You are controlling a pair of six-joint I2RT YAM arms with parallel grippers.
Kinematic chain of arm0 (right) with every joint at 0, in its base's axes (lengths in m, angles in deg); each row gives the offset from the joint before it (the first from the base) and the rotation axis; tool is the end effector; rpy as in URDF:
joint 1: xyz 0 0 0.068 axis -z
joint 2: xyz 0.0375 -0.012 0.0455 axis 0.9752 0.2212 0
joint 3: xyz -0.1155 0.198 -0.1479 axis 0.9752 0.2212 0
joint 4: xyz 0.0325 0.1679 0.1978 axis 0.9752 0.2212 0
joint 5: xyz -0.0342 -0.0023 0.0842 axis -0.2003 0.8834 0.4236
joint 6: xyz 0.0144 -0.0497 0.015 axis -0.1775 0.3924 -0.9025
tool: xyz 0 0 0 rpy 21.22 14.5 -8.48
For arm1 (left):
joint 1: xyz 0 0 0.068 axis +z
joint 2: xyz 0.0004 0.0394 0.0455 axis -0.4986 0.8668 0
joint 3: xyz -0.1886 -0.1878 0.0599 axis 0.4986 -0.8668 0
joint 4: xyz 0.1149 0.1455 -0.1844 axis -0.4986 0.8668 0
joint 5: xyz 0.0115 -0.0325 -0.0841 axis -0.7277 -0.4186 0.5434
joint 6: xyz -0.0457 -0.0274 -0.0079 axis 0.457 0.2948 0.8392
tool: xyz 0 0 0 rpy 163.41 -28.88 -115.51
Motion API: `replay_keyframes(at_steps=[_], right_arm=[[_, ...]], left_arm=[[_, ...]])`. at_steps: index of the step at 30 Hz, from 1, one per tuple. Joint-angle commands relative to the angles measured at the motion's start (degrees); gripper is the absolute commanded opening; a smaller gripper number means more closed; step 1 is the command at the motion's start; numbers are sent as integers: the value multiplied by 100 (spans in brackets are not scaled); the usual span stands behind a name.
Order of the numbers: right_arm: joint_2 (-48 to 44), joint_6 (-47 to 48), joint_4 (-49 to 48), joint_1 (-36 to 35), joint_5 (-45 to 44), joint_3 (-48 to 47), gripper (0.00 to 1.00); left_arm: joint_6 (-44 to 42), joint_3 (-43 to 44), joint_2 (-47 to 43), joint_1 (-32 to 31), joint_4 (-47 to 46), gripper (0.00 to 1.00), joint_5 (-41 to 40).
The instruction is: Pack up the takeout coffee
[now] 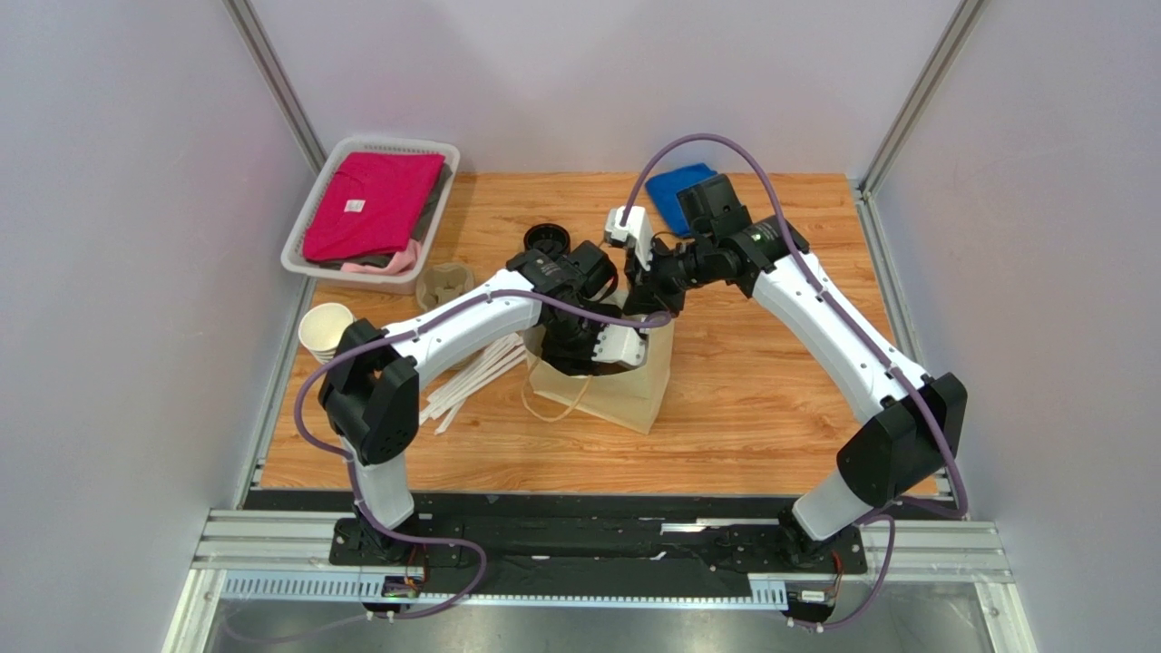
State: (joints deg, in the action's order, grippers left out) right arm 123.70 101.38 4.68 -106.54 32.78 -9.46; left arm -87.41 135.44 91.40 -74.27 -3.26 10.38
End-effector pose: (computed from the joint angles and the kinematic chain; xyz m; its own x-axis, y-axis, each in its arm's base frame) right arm 0.2710 0.1772 0.3564 -0.1504 -0.6236 -0.7671 -0.9829 0.1774 0.0485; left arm 0.2560 -0.2605 0.2508 0.2375 0.9230 -0.3027 0.9710 -0.2163 0.1022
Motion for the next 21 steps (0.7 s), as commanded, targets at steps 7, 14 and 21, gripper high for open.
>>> replay_keyframes(at_steps=[7, 14, 21], right_arm=[[310, 36, 366, 190, 533, -299, 0], [328, 97, 428, 295, 594, -238, 0], [328, 176, 445, 339, 612, -211, 0]], left_arm=[[-137, -416, 834, 147, -93, 0, -80], [-102, -477, 1062, 147, -207, 0, -159], [-76, -636, 1072, 147, -418, 8, -300]])
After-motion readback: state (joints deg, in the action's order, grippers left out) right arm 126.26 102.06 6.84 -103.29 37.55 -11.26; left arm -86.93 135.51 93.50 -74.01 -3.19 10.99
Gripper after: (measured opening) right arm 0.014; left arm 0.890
